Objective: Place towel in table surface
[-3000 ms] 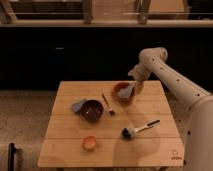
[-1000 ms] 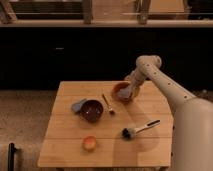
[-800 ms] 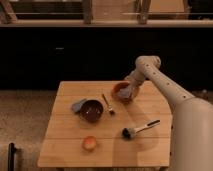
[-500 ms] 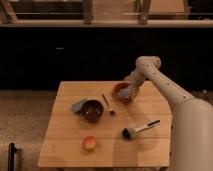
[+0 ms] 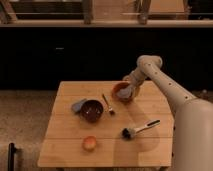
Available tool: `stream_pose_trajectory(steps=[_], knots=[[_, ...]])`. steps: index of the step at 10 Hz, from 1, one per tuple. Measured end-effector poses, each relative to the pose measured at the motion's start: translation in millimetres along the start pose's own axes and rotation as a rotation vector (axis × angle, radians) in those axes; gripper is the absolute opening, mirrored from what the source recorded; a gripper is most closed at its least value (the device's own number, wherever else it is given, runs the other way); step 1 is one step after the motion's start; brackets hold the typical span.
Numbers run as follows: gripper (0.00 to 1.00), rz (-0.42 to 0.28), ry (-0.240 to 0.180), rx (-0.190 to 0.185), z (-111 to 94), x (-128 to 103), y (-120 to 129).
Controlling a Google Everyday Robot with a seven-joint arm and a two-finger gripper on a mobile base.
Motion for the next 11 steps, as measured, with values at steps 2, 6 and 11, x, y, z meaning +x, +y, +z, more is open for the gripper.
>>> stream_pose_trajectory(steps=[2, 6, 11], knots=[[0.80, -0.036, -0.005, -0.002, -3, 0, -7], [0.80, -0.099, -0.025, -0.009, -5, -3, -18], [0.78, -0.140, -0.043, -0.025, -1, -8, -21]])
